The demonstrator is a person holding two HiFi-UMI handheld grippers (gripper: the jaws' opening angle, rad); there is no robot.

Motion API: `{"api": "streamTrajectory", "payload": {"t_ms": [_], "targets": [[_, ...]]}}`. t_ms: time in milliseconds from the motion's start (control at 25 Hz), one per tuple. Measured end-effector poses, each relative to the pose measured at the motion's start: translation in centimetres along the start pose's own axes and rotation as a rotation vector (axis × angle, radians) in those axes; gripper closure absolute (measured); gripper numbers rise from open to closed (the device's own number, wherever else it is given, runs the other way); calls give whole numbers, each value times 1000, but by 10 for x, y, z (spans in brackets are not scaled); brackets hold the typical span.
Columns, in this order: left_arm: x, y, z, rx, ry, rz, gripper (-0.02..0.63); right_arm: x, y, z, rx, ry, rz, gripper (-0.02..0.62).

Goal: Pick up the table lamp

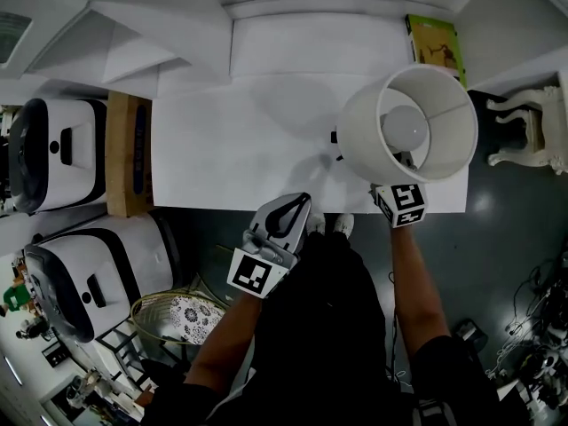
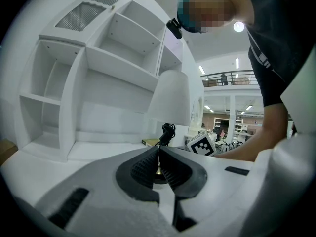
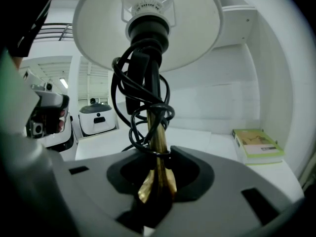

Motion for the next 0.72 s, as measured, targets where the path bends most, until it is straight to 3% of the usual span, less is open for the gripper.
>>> {"api": "streamTrajectory", "payload": {"t_ms": [320, 720], "targets": [[1, 11, 18, -31, -60, 2, 586, 11, 23, 44, -26, -4, 25, 468], [-6, 18, 38, -40, -57, -1, 586, 13, 47, 87, -38, 13, 30, 468]]}}
Point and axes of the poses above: the fingertips, and each gripper's own axes: y backward along the fingers, x to its left, z out of its top, the point moved 9 cm from there along y, backward along the fingers, and after that the axes turned 8 degrees about -z, right-handed, at the moved point
